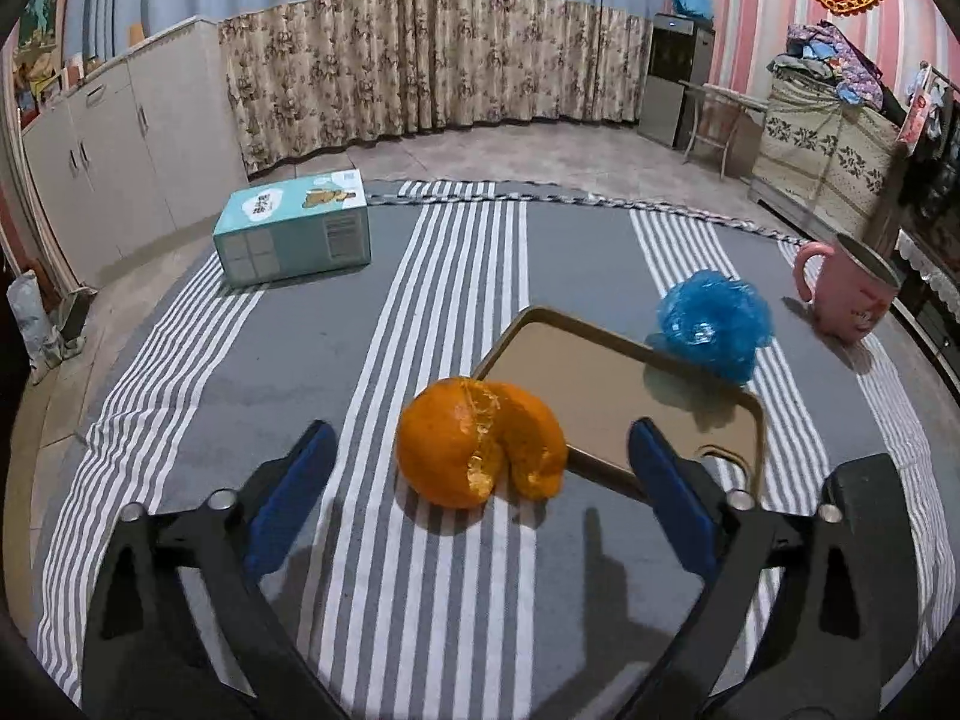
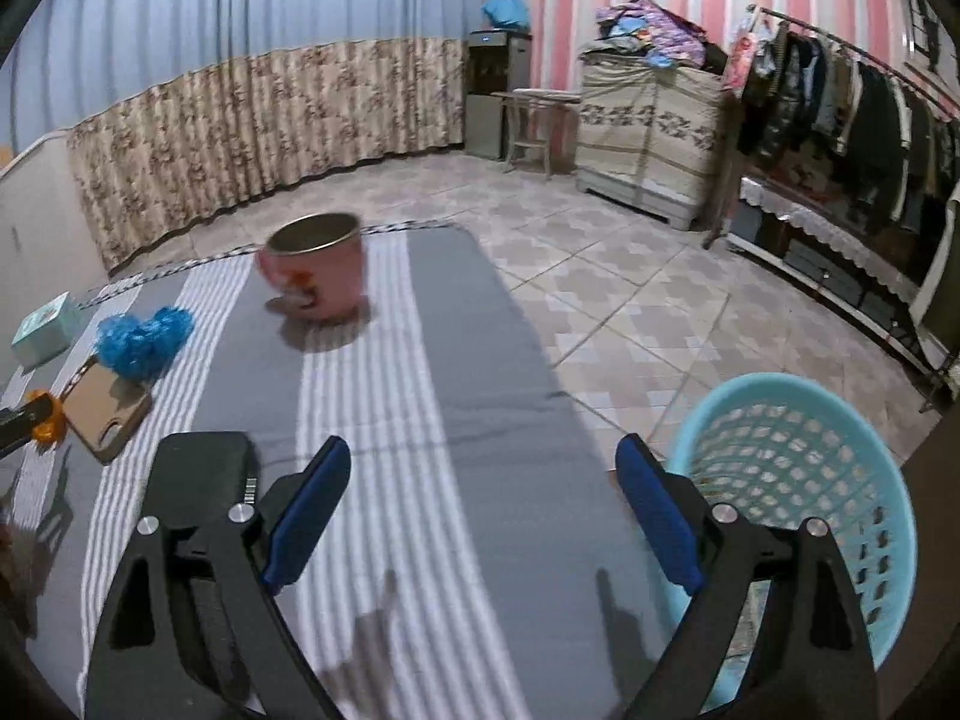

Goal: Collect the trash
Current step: 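Return to the mat and grasp the orange with the left tool, then grasp the blue plastic bag with the right tool while the left holds the orange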

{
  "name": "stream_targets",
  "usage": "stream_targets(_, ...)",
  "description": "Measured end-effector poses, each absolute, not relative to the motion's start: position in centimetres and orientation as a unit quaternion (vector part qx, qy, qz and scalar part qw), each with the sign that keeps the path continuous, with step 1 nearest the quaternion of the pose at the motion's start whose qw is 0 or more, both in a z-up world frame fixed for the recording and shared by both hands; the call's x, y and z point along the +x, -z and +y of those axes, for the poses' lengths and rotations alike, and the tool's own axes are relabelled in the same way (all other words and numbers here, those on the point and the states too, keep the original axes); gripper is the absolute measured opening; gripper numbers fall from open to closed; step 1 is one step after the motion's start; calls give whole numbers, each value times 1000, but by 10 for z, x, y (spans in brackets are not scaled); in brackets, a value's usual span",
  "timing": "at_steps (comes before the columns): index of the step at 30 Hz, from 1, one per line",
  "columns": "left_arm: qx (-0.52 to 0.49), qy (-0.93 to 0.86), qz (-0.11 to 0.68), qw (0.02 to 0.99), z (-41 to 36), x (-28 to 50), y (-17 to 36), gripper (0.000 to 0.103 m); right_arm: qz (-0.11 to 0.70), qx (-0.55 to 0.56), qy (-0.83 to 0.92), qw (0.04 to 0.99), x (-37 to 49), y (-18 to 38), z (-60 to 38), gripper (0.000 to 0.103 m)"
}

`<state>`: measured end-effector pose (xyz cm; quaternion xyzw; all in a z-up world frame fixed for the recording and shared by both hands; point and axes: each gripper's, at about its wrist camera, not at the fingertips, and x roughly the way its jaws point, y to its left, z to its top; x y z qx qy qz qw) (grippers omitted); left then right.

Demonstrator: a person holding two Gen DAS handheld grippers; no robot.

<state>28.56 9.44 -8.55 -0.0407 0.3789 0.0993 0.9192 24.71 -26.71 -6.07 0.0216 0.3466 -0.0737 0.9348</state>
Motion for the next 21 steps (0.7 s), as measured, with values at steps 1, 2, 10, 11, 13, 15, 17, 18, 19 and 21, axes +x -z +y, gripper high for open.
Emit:
stream_targets(1, -40, -97, 384, 917, 96, 288, 88, 84, 349, 23, 67, 934, 248, 62, -262, 88)
stream_targets(2, -42, -93, 388, 916, 97, 290, 91, 76, 351, 22, 63, 934, 248, 63, -259, 88)
stream_targets(10, -58, -63, 387, 918, 106, 289, 93, 46, 350, -17, 35, 936, 247, 59, -228, 88)
stream_targets(11, -54, -60, 385, 919, 107, 288, 91, 46, 350, -24, 33, 936, 247, 58, -224, 88)
stream_targets(13, -41, -60, 380, 922, 111, 286, 87, 45, 353, -41, 20, 935, 250, 56, -211, 88)
stream_targets(15, -31, -63, 367, 927, 118, 285, 79, 45, 354, -48, 7, 934, 256, 52, -201, 88)
stream_targets(17, -23, -70, 351, 933, 127, 284, 71, 45, 354, -41, -8, 934, 264, 49, -191, 88)
stream_targets(18, -18, -78, 342, 936, 132, 283, 67, 45, 355, -33, -17, 934, 269, 46, -184, 88)
stream_targets(19, -16, -84, 337, 938, 139, 286, 64, 44, 356, -28, -23, 934, 273, 45, -179, 88)
stream_targets(21, -21, -94, 326, 941, 153, 288, 59, 45, 358, -19, -39, 933, 286, 42, -161, 88)
